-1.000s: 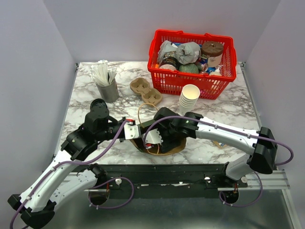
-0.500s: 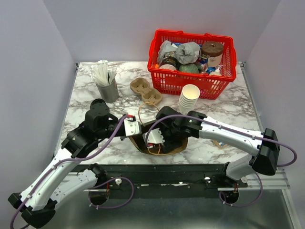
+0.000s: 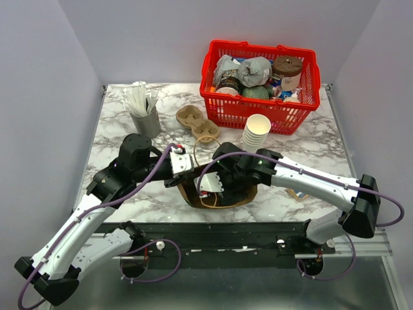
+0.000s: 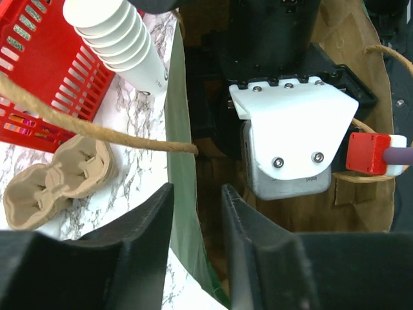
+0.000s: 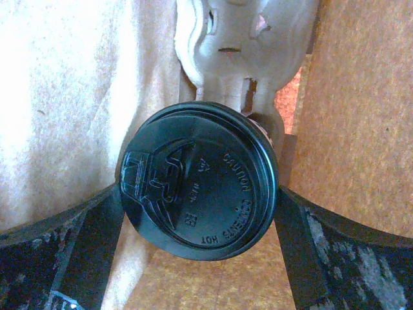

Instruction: Pack the takeout coffee

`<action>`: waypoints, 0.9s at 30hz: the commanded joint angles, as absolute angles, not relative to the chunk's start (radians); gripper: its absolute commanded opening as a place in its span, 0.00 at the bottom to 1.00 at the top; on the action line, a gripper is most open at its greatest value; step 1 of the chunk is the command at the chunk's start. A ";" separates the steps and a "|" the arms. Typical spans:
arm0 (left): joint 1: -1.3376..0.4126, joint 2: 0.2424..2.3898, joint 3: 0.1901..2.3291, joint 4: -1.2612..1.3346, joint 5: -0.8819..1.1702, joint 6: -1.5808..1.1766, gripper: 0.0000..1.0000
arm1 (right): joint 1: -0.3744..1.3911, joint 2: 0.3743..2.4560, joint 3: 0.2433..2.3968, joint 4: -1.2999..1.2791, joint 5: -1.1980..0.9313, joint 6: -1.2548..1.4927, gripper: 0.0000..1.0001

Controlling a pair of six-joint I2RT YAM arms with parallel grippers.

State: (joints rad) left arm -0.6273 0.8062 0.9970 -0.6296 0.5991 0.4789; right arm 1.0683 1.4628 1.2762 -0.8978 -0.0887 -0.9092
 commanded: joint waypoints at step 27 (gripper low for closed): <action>-0.483 0.936 1.065 -0.522 0.715 0.362 0.60 | 0.850 1.505 1.377 -0.931 -0.258 -0.899 1.00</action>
